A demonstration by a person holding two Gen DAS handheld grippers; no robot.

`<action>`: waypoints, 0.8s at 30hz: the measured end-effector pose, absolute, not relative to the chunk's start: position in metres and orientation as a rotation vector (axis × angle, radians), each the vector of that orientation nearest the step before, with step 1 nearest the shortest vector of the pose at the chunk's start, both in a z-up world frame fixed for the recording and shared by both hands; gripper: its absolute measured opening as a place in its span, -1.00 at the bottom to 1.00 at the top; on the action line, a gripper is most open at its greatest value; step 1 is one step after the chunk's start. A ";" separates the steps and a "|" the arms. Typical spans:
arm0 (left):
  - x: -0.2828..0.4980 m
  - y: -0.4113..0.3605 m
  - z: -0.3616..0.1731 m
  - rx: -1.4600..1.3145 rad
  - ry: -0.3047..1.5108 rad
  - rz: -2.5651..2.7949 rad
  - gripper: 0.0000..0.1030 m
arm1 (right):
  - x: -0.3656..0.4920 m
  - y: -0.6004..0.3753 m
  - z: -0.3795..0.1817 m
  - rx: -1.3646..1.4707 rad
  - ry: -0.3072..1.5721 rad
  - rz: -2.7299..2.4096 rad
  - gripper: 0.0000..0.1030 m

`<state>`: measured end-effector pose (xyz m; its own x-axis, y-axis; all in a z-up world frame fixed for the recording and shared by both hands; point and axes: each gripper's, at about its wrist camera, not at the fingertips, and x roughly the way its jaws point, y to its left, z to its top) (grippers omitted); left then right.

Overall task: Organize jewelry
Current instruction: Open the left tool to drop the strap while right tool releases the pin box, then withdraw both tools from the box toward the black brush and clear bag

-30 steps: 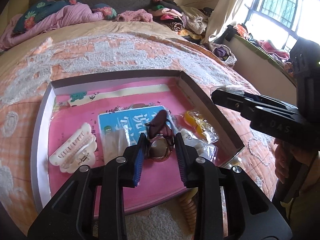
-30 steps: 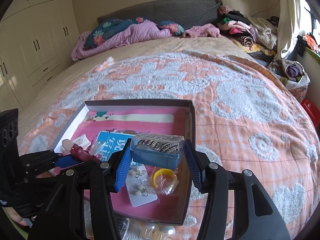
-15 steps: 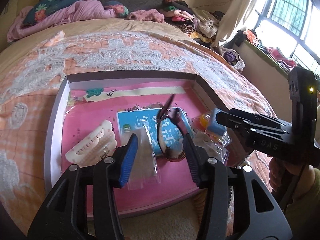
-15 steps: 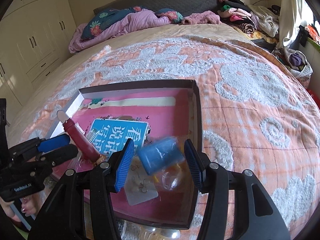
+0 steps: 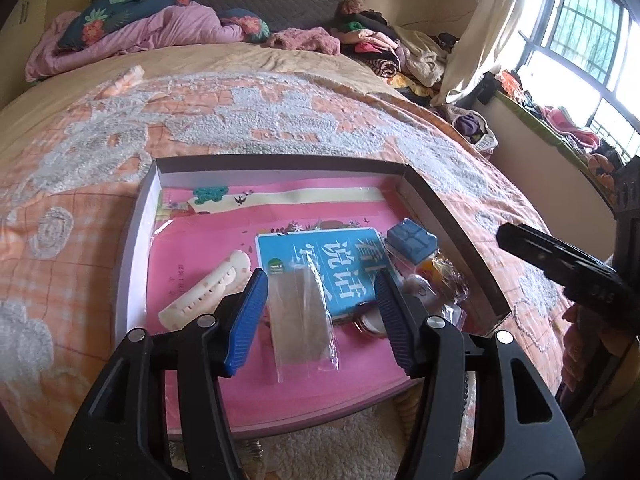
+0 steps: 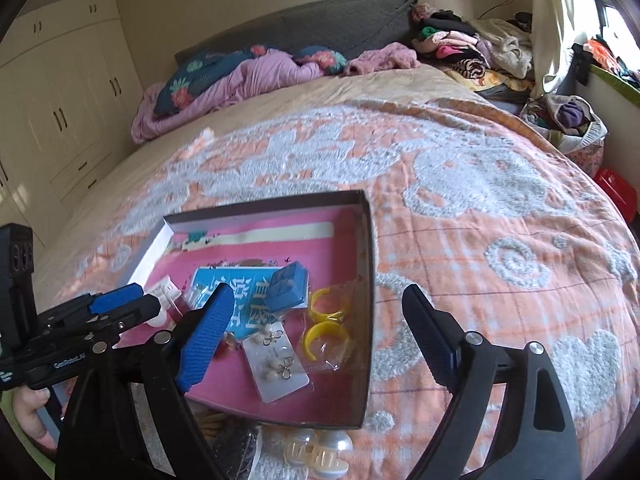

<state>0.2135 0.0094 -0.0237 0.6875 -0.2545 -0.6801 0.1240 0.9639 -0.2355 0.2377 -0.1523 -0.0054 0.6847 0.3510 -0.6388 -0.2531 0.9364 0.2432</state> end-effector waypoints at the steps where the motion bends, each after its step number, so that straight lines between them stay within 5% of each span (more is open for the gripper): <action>1: 0.213 0.010 -0.023 -0.176 0.784 -0.211 -0.02 | 0.236 -0.154 -0.003 0.144 0.737 0.337 0.72; 4: 0.210 0.011 -0.020 -0.177 0.775 -0.208 0.02 | 0.232 -0.157 0.001 0.155 0.722 0.334 0.77; 9: 0.206 0.013 -0.014 -0.176 0.760 -0.196 0.31 | 0.225 -0.160 0.009 0.161 0.704 0.333 0.77; 11: 0.204 0.014 -0.012 -0.173 0.754 -0.182 0.59 | 0.222 -0.159 0.011 0.160 0.701 0.332 0.78; 15: 0.202 0.016 -0.007 -0.176 0.742 -0.170 0.74 | 0.219 -0.160 0.012 0.157 0.696 0.322 0.78; 24: 0.191 0.021 0.007 -0.188 0.713 -0.153 0.81 | 0.207 -0.163 0.022 0.168 0.675 0.328 0.78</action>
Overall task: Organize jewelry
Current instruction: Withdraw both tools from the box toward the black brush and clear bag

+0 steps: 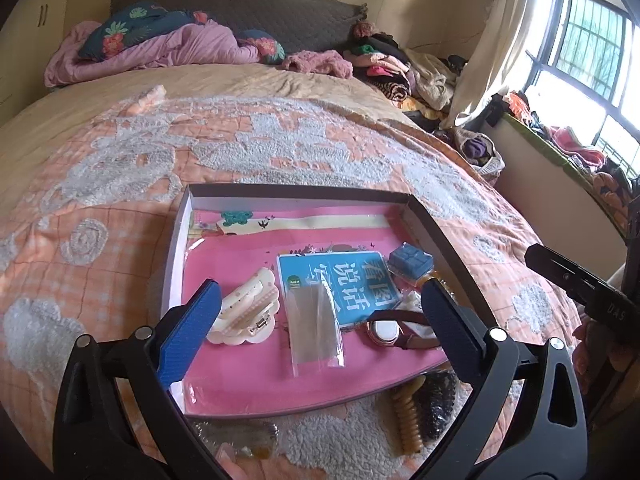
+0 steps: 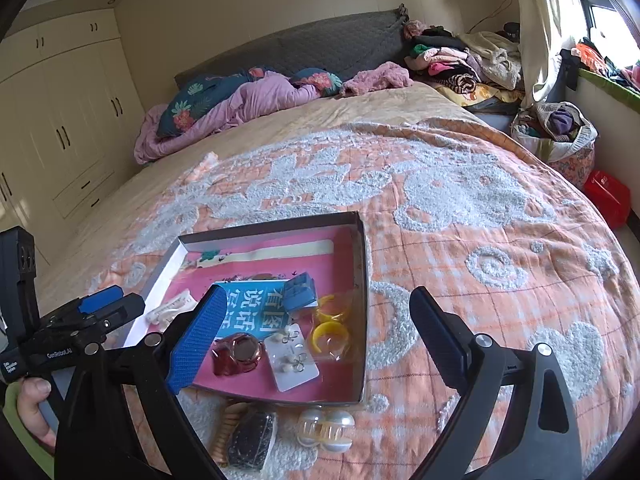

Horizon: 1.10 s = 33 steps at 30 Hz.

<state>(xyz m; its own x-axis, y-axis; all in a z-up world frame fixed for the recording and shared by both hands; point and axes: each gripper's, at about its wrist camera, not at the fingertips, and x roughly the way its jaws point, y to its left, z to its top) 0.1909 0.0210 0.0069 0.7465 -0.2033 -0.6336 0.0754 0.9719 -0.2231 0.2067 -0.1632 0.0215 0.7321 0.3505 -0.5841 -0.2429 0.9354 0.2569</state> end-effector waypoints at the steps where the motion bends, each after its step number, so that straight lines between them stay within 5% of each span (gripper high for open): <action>1: 0.190 0.021 0.008 -0.187 0.709 -0.152 0.81 | 0.206 -0.163 0.023 0.169 0.673 0.330 0.78; 33: 0.128 0.022 0.051 -0.193 0.605 -0.146 0.81 | 0.144 -0.166 0.064 0.165 0.596 0.396 0.78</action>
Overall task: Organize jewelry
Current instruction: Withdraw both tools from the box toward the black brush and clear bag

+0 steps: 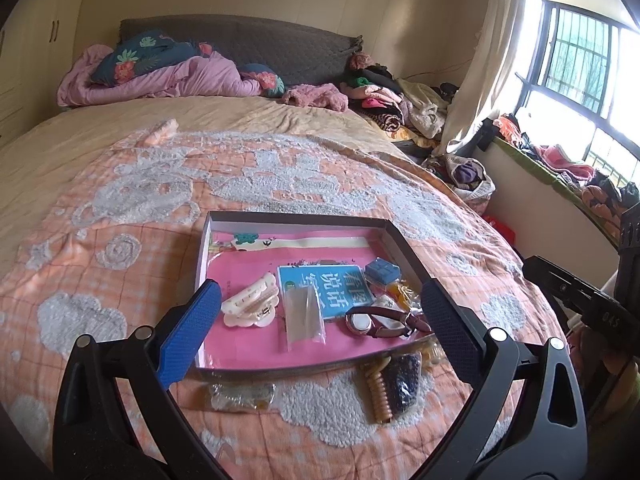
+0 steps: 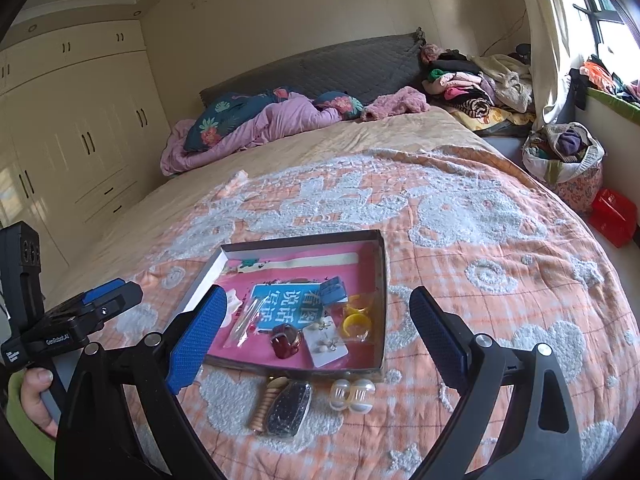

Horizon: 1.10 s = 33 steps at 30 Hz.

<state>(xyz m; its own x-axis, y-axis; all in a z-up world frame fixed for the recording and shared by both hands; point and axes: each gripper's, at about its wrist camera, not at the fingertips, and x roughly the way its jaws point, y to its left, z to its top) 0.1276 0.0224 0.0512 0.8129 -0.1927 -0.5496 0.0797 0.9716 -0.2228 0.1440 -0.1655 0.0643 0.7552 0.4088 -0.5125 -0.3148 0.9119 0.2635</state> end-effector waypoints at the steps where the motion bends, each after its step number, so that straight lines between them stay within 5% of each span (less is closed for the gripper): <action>1: 0.125 0.022 0.051 -0.192 0.606 -0.146 0.81 | 0.142 -0.165 0.065 0.165 0.596 0.399 0.78; 33: 0.085 -0.001 0.027 -0.074 0.687 -0.136 0.81 | 0.109 -0.163 0.040 0.178 0.691 0.466 0.78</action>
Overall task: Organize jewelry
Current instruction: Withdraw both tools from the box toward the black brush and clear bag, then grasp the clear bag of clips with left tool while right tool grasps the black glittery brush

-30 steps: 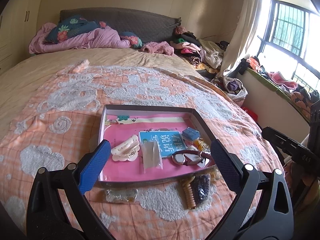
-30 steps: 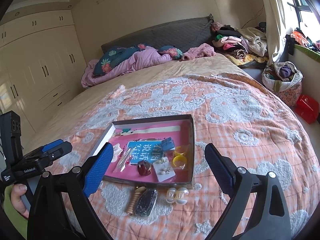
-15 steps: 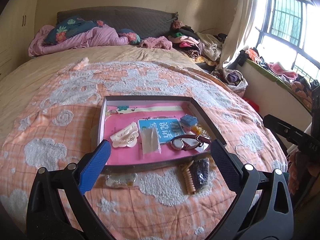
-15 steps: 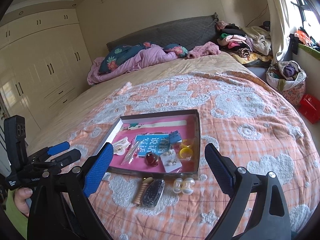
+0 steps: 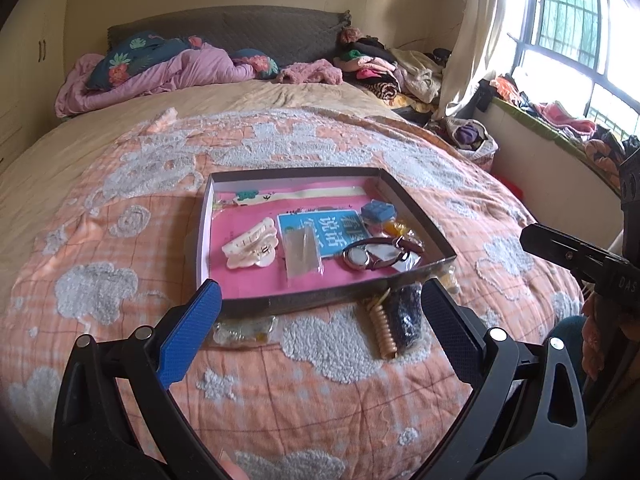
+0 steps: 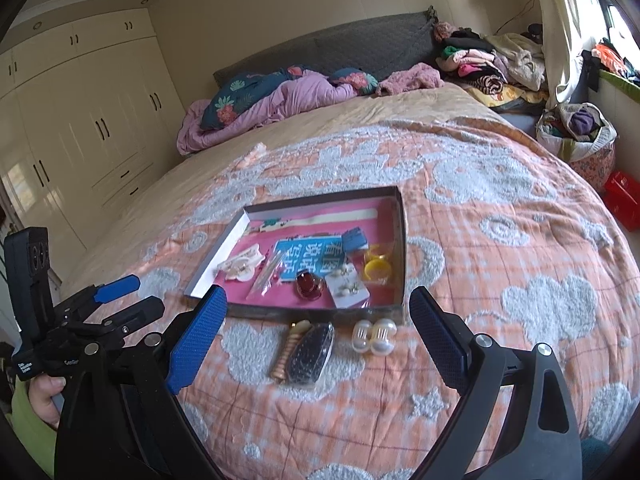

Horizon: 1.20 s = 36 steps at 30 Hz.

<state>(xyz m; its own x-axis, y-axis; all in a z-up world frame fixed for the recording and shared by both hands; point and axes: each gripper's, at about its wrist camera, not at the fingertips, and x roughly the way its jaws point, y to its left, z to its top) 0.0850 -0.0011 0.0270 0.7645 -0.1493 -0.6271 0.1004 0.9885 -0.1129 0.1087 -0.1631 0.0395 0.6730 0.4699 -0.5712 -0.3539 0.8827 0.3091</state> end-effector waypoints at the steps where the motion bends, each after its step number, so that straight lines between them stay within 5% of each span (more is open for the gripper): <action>1: 0.085 -0.001 0.026 -0.073 0.690 -0.136 0.81 | 0.108 -0.162 0.037 0.177 0.698 0.470 0.78; 12: 0.081 0.001 0.003 -0.058 0.746 -0.129 0.81 | 0.110 -0.152 0.013 0.170 0.772 0.494 0.76; 24: 0.084 -0.001 -0.023 -0.053 0.814 -0.151 0.81 | 0.131 -0.138 -0.033 0.195 0.924 0.528 0.20; 36: 0.097 0.025 -0.043 -0.106 0.856 -0.076 0.81 | 0.155 -0.118 -0.068 0.210 1.024 0.524 0.14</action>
